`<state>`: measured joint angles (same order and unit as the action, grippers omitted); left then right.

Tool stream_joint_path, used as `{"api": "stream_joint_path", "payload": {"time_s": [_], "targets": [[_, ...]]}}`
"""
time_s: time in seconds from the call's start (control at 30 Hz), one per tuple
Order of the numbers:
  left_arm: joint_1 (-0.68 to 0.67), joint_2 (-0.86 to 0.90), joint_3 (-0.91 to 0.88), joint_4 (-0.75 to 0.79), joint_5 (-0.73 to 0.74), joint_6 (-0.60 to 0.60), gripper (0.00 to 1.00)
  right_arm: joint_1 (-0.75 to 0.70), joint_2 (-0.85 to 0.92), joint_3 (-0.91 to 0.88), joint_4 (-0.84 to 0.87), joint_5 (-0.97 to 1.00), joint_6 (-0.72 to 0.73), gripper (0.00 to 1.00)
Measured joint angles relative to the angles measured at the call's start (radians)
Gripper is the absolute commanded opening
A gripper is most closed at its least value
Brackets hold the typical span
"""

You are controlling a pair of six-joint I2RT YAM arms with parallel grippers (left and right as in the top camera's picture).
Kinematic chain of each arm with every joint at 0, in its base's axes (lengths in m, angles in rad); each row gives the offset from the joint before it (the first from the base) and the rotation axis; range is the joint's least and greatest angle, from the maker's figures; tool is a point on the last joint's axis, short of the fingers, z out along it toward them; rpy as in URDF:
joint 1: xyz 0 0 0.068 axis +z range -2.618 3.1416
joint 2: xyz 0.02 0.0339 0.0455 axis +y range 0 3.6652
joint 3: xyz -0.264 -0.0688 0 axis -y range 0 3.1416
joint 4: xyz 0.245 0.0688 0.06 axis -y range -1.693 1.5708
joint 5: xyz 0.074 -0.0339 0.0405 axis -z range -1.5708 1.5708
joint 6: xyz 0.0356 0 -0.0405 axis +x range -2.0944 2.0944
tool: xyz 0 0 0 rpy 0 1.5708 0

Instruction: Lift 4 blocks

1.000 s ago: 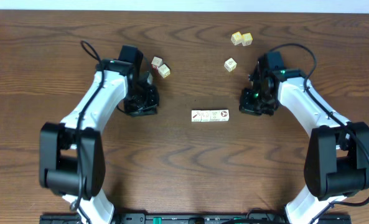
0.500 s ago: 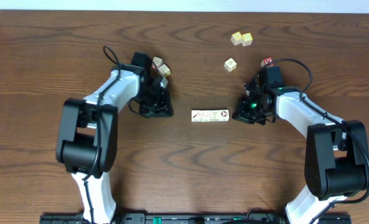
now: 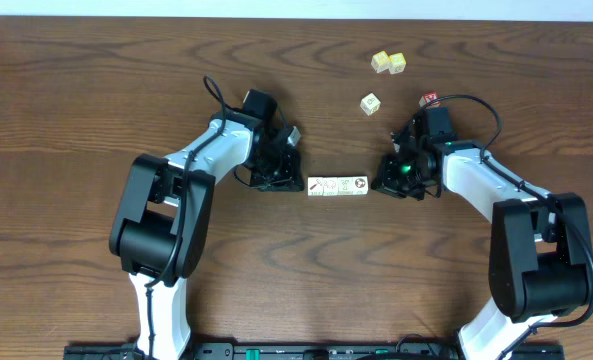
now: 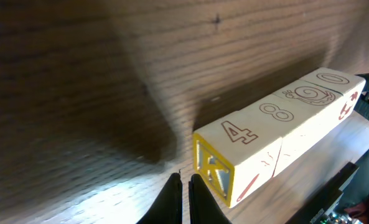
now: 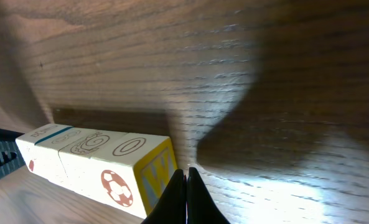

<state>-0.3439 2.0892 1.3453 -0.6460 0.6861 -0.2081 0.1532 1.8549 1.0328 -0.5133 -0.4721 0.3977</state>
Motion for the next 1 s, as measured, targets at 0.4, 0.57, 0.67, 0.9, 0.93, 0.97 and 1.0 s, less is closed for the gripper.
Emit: {"api": "stream_joint_path", "payload": {"time_s": [0.4, 0.57, 0.67, 0.9, 0.93, 0.97, 1.0], "targets": [[-0.017, 0.0, 0.0, 0.031, -0.003, 0.0, 0.07, 0.033, 0.0, 0.0, 0.002, 0.003, 0.004, 0.01], [-0.016, 0.0, 0.0, 0.052, -0.008, 0.0, 0.07, 0.034, 0.0, 0.0, 0.002, 0.003, 0.004, 0.01], [-0.016, 0.0, 0.0, 0.051, -0.008, 0.0, 0.07, 0.034, 0.0, 0.0, 0.003, 0.003, 0.004, 0.01], [-0.016, 0.0, 0.0, 0.047, -0.008, 0.0, 0.07, 0.034, 0.0, 0.0, 0.009, 0.003, 0.004, 0.01], [-0.016, 0.0, 0.0, 0.044, -0.008, 0.0, 0.07, 0.034, 0.0, 0.0, 0.012, 0.003, 0.004, 0.01], [-0.016, 0.0, 0.0, 0.04, -0.008, 0.0, 0.07, 0.034, 0.0, 0.0, 0.017, 0.003, 0.004, 0.01], [-0.016, 0.0, 0.0, 0.035, -0.008, 0.0, 0.07, 0.034, 0.0, 0.0, 0.022, 0.001, 0.004, 0.01]]}}
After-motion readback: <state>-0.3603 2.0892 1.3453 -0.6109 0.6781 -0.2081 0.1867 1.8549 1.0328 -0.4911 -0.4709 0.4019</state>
